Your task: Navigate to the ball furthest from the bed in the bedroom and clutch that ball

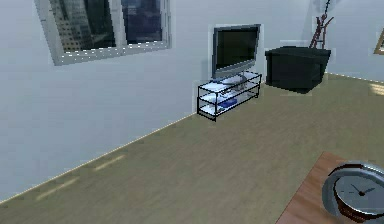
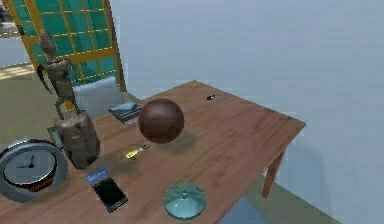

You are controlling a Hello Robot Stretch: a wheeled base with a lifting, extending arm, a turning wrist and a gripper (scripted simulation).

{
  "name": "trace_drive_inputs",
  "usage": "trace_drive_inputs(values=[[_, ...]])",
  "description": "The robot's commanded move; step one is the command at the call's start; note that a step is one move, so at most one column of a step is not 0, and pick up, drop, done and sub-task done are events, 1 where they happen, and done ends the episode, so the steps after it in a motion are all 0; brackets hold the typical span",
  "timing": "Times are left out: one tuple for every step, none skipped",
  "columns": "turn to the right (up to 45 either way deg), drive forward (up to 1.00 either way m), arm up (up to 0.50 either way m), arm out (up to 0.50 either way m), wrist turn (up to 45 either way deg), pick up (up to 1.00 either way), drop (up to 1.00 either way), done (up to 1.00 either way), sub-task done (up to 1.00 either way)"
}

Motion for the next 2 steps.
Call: trace_drive_inputs(values=[[0.0, 0.0, 0.38, 0.0, 0.0, 0.0, 0.0, 0.0, 0.0], [0.0, 0.0, 0.0, 0.48, 0.0, 0.0, 0.0, 0.0, 0.0]])
